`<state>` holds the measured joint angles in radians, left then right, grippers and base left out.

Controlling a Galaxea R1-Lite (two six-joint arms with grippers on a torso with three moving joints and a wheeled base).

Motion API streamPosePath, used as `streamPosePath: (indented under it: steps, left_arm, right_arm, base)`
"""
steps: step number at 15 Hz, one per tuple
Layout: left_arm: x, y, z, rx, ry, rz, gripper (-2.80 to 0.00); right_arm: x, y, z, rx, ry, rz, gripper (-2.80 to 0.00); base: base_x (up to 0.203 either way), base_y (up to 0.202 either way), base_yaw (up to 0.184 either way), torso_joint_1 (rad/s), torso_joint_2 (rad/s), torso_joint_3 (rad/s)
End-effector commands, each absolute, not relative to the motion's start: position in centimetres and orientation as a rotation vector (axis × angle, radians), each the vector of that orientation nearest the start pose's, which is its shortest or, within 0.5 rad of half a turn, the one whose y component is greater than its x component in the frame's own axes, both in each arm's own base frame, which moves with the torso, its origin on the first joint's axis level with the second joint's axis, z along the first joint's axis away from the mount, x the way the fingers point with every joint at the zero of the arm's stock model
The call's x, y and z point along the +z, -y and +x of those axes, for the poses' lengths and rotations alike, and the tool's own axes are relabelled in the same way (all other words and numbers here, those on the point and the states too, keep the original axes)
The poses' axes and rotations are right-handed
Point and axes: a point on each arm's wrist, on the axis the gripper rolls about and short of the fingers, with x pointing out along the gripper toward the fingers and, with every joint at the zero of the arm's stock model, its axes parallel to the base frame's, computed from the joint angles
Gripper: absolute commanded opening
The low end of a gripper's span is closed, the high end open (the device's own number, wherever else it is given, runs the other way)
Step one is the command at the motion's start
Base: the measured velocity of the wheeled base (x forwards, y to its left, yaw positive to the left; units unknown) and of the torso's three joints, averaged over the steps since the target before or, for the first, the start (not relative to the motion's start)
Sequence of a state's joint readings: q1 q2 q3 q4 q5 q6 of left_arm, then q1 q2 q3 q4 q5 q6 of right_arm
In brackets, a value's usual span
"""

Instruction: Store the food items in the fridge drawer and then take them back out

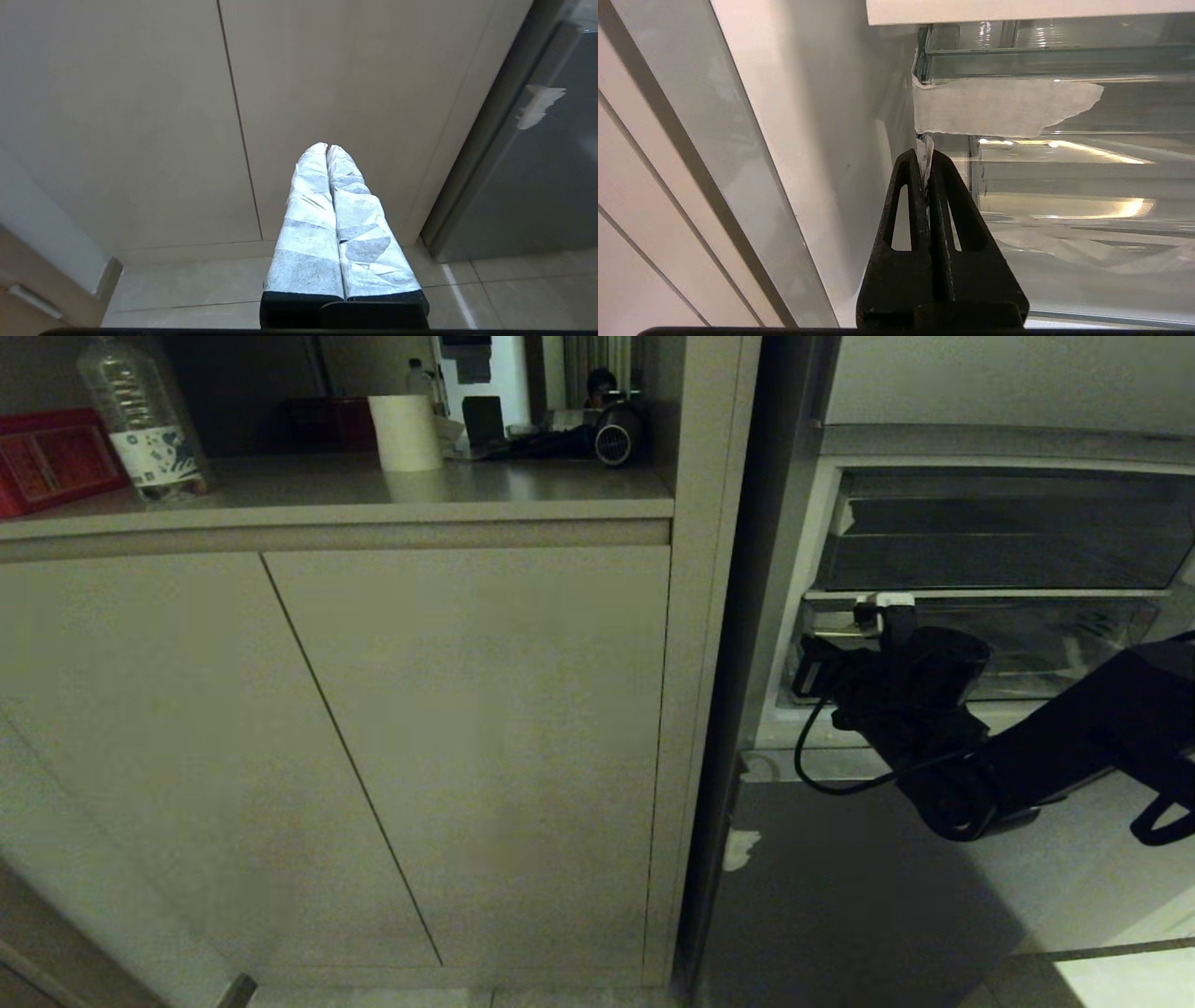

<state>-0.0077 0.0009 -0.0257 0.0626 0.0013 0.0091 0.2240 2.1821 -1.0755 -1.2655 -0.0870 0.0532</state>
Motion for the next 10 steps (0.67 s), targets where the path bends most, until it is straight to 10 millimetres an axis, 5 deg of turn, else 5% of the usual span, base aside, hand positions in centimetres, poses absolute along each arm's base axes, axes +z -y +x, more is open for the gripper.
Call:
streamPosePath:
  steps: [1,5,10]
  left_arm:
    - [7.6,0.0,-2.5,-0.006,-0.038,0.009,-2.8]
    - [7.6,0.0,-2.5,-0.006,-0.038,0.009,-2.8]
    - [7.6,0.0,-2.5,-0.006,-0.039,0.009,-2.8]
  right_arm:
    - [14.5,-9.2,40.6,0.144,0.173,0.082,-2.8]
    - [15.5,-8.9,39.0,0.142,0.169,0.08,-2.8]
    - [15.7,-8.4,34.5,0.15,0.105,0.076,-2.8]
  base:
    - [0.0,0.0,0.0,0.0,0.0,0.0]
    - [0.0,0.0,0.0,0.0,0.0,0.0]
    - [0.0,0.0,0.0,0.0,0.0,0.0]
